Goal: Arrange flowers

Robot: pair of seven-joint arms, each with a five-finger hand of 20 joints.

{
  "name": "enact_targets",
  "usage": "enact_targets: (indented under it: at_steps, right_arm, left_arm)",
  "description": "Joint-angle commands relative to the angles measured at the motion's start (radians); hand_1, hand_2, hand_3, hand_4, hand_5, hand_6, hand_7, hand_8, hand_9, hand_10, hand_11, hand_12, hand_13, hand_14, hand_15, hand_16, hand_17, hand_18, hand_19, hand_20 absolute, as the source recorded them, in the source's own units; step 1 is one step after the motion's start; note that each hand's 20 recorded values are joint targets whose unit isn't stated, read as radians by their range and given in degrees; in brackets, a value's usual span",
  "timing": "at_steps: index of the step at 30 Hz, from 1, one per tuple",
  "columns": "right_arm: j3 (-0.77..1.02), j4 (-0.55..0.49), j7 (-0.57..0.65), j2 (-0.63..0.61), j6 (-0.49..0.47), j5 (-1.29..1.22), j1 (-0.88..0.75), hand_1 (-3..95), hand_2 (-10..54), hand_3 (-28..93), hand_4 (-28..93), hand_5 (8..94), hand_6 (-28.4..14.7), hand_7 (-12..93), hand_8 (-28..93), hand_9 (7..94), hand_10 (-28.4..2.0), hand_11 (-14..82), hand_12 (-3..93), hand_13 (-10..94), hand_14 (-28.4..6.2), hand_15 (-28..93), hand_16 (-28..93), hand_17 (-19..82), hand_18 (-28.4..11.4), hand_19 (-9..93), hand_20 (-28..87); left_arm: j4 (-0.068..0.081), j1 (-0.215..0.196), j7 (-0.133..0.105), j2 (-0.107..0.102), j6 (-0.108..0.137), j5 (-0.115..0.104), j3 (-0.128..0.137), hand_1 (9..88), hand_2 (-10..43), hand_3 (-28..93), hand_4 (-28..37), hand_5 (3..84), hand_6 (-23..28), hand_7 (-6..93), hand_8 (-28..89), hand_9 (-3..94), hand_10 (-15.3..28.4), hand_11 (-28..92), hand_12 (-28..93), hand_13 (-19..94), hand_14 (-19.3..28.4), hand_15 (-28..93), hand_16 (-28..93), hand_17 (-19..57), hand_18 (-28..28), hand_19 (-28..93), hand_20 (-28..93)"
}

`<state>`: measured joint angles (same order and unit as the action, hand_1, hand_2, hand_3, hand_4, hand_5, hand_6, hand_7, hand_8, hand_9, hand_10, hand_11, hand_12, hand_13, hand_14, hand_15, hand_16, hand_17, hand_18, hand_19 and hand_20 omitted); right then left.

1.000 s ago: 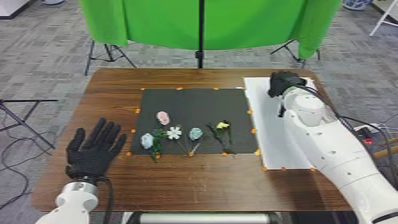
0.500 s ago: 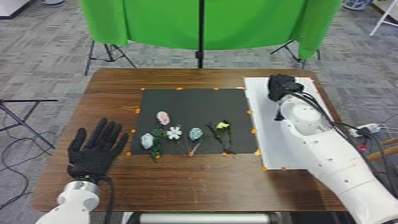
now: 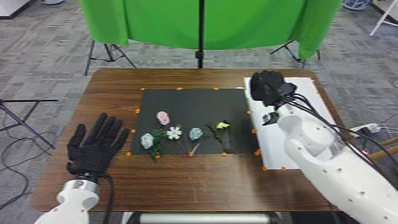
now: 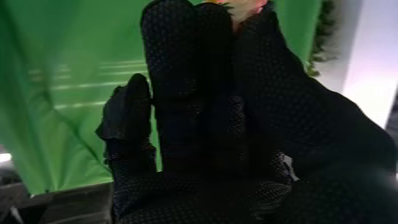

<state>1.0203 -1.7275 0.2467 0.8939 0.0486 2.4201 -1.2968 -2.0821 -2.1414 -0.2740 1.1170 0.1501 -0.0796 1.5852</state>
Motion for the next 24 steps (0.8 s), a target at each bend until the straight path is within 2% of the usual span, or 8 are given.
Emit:
enact_targets:
  at_steps: [1,3,5,7,9,12,18,24]
  right_arm:
    - [-0.004,-0.107,-0.051,-0.002,-0.032,-0.003,-0.136,60.4,-9.5,72,-28,80.8,1.5,31,-1,90.9,-9.5,7.1,36.8,79,-5.1,31,44,34,-21.5,86,42]
    - [-0.003,-0.109,-0.058,-0.003,-0.015,0.002,-0.158,60.3,-9.5,72,-28,80.8,1.6,31,-1,90.8,-9.5,7.1,36.8,79,-5.1,31,44,34,-21.6,86,42]
    - [0.004,-0.104,-0.059,-0.001,-0.02,0.006,-0.183,60.1,-9.5,72,-28,80.2,1.6,31,-1,90.7,-9.7,7.2,36.8,79,-5.2,31,44,34,-21.6,86,42]
    - [0.008,-0.113,-0.053,-0.006,-0.033,-0.01,-0.2,60.1,-9.5,72,-28,79.9,1.6,32,-2,90.5,-9.7,7.2,36.7,79,-5.2,31,44,34,-21.6,86,42]
    - [0.006,-0.121,-0.05,-0.008,-0.019,-0.005,-0.222,60.1,-9.5,72,-28,79.9,1.5,32,-2,90.4,-9.7,7.1,36.5,78,-5.2,32,44,34,-21.6,86,42]
    - [-0.015,-0.115,-0.056,-0.006,0.006,-0.004,-0.228,60.0,-9.5,72,-28,79.5,1.3,32,-2,90.1,-9.6,7.3,36.8,78,-5.1,32,43,34,-21.6,86,42]
    - [-0.003,-0.129,-0.04,0.0,-0.041,-0.004,-0.248,57.6,-9.5,73,-28,72.1,0.4,31,-6,84.3,-10.1,8.3,35.6,73,-5.0,37,41,33,-21.4,86,41]
    - [0.026,-0.16,-0.032,-0.008,-0.063,-0.012,-0.273,53.5,-9.5,76,-28,67.2,0.7,24,-14,70.4,-12.2,21.2,20.8,63,-7.2,49,36,32,-21.1,87,39]
  left_arm:
    - [0.0,-0.02,-0.002,0.007,0.024,0.002,0.007,24.9,18.4,74,-28.3,45.9,10.3,10.1,-9,38.7,16.2,22,10,28,16.4,41,-8,-9.1,13.9,38,12]
    - [0.001,-0.013,0.0,0.006,0.025,-0.001,0.005,24.9,18.4,74,-28.3,45.9,10.3,10.3,-9,38.7,16.1,22,10,28,16.4,41,-8,-9.1,13.9,38,12]
    - [-0.002,-0.008,-0.003,0.008,0.048,-0.024,0.001,24.8,18.4,74,-28.3,46.0,10.4,10.4,-9,38.8,16.2,22,10,28,16.3,41,-8,-9.1,13.9,38,12]
    - [-0.004,-0.009,-0.01,0.007,0.045,-0.037,-0.002,24.8,18.4,75,-28.3,46.2,10.5,10.4,-9,38.8,16.2,22,10,28,16.3,41,-8,-9.1,13.9,38,12]
    - [-0.01,-0.018,-0.005,0.007,0.052,-0.028,0.003,24.8,18.4,75,-28.3,46.5,10.6,10.5,-9,39.1,16.2,22,10,28,16.4,41,-8,-9.1,13.9,38,12]
    - [-0.026,-0.023,-0.012,0.007,0.098,-0.042,0.009,24.8,18.4,75,-28.3,46.7,10.6,10.6,-9,39.2,16.3,22,10,29,16.5,41,-8,-9.1,13.9,38,12]
    - [-0.03,-0.029,-0.018,0.008,0.095,-0.04,0.009,24.9,18.6,75,-28.3,47.3,10.9,11.0,-9,39.6,16.5,23,10,29,16.6,42,-8,-9.1,13.9,38,12]
    - [-0.033,-0.039,-0.026,0.01,0.095,-0.038,0.014,24.9,18.5,75,-28.3,46.0,10.7,11.3,-9,39.6,16.5,23,10,29,16.7,42,-9,-9.1,14.0,38,12]
